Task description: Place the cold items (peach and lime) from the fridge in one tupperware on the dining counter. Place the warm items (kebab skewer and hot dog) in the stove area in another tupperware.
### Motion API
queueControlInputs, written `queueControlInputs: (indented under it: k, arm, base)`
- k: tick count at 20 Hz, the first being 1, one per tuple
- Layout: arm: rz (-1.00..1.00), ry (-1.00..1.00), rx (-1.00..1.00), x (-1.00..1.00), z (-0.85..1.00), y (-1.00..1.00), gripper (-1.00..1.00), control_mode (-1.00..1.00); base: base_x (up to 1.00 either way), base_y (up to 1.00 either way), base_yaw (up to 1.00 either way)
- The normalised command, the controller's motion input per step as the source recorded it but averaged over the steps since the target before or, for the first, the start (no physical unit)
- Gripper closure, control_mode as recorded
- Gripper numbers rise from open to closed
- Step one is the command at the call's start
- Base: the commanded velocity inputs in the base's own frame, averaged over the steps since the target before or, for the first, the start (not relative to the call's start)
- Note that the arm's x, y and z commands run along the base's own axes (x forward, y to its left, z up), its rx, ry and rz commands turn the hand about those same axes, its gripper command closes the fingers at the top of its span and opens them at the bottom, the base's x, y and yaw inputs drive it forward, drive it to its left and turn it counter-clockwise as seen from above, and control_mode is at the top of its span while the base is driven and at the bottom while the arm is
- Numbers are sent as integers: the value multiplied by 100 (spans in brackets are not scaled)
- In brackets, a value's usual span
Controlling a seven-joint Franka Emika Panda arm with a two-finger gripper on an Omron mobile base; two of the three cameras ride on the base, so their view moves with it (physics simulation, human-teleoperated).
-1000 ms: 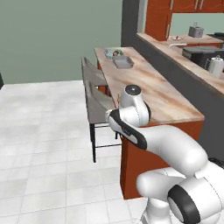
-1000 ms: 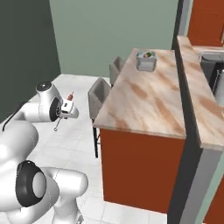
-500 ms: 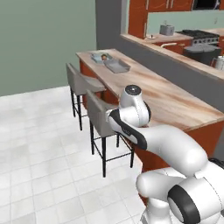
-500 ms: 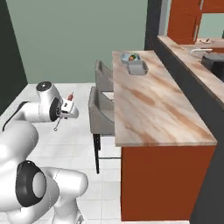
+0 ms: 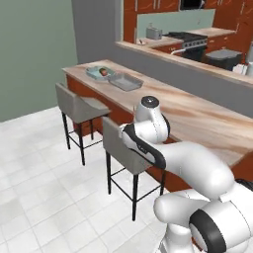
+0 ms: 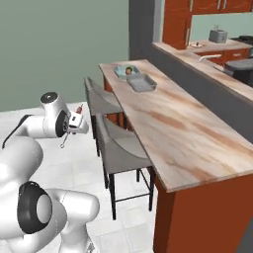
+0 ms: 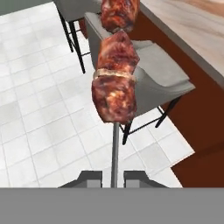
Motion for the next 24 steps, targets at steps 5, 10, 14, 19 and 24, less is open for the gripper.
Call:
queueControlInputs:
  k: [5, 10, 14, 19, 24]
  arm:
    - [0, 0, 0, 0, 0, 0, 100, 100]
    - [0, 0, 0, 0, 0, 0, 100, 100]
    - [0, 0, 0, 0, 0, 0, 100, 100]
    - [0, 0, 0, 0, 0, 0, 100, 100]
    - [0, 0, 0, 0, 0, 0, 100, 100]
  base:
    - [63, 100, -44]
    - [63, 100, -44]
    - [62, 100, -44]
    - [61, 100, -43]
    - [60, 100, -44]
